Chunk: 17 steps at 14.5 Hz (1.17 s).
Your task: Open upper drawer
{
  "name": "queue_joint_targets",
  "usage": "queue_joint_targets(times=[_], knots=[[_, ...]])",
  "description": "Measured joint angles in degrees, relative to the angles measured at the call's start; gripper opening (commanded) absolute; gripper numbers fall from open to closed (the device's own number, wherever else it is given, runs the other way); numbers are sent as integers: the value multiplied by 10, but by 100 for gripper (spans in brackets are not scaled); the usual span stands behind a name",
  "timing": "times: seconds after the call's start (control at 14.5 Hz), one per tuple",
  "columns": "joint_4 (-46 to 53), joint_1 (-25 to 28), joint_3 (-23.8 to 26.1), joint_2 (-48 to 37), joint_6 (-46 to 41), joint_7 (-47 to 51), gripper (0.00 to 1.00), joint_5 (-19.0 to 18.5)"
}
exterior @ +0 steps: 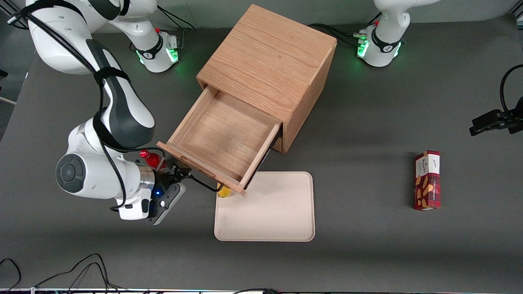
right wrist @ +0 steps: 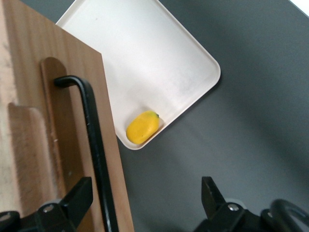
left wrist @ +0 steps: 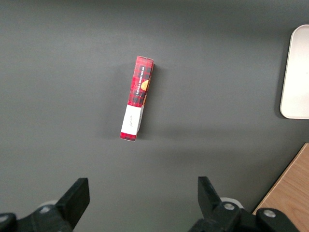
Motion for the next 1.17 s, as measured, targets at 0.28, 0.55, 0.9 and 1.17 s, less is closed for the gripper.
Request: queue_joint_targets(times=[0.28,0.55,0.9,1.17], knots=[[11,-9,0,-45,-40,0,100,-1],[6,-36,-1,-106,-120,18,100,-1],[-102,-82,-1,-258,-157,59,100,-3],[-237,-147,-2,-409,-158,119,100,-4]])
